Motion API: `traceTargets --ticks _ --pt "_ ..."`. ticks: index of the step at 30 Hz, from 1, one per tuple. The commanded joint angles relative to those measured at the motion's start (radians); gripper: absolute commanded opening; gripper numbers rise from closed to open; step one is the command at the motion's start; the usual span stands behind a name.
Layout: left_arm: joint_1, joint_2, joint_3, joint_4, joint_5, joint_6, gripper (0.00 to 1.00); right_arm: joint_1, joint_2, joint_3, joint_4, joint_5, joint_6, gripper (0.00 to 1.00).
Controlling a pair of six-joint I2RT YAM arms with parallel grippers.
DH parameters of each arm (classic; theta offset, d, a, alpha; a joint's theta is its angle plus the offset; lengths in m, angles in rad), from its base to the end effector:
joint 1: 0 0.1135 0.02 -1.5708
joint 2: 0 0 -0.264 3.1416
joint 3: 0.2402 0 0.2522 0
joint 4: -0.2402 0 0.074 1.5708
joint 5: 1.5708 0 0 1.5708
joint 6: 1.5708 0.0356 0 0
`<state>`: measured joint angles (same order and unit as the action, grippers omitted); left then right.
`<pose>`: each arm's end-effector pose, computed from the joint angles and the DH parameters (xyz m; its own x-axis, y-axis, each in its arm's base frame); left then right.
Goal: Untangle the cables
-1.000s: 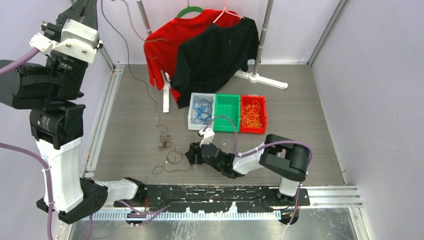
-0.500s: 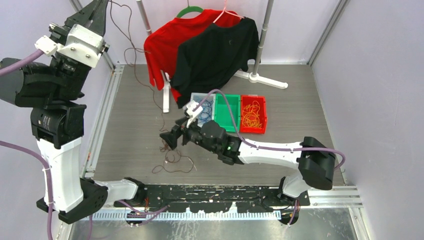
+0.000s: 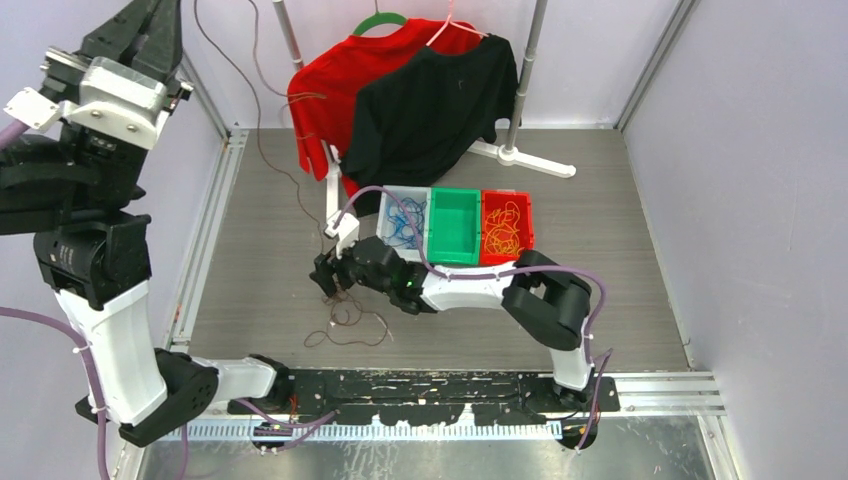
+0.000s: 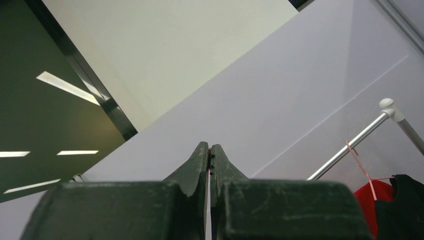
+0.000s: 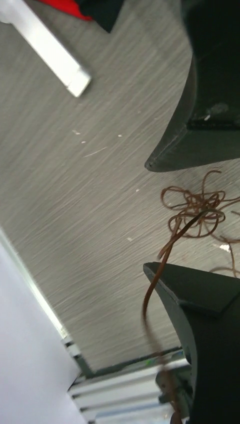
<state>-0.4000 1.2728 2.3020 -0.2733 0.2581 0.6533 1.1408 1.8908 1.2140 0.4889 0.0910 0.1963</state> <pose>0.0851 -0.0458 0.6811 0.8345 0.2852 -0.4714 0.0508 0.8121 0.5813 0.1860 0.3978 0.2370 -0.2457 -0.0697 -0.9668 -0.8361 0.5199 0.1750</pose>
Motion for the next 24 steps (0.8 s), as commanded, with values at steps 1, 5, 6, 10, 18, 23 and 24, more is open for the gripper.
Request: traceTargets --ticks 1,5,6,10,18,23,24 --pt "0.0 0.037 0.091 0.033 0.01 0.013 0.0 -0.009 0.024 -0.021 0.082 0.004 0.037 0.68" --pt "-0.002 0.049 0.114 0.086 0.001 0.057 0.0 -0.009 0.073 -0.076 0.126 0.005 0.1 0.58" --pt "-0.002 0.052 0.115 0.121 -0.01 0.066 0.0 -0.009 0.081 -0.094 0.139 0.015 0.115 0.53" --pt "-0.002 0.071 0.133 0.225 -0.056 0.108 0.0 -0.009 0.112 -0.149 0.186 0.032 0.172 0.27" --pt "-0.001 0.1 0.164 0.305 -0.088 0.123 0.0 -0.008 0.155 -0.2 0.249 -0.002 0.251 0.24" --pt "-0.001 0.011 0.003 0.162 0.028 0.063 0.0 -0.007 0.025 -0.219 0.229 -0.019 0.212 0.62" --pt "-0.001 -0.035 -0.045 0.148 0.044 0.055 0.0 -0.007 -0.018 -0.219 0.209 -0.03 0.197 0.68"
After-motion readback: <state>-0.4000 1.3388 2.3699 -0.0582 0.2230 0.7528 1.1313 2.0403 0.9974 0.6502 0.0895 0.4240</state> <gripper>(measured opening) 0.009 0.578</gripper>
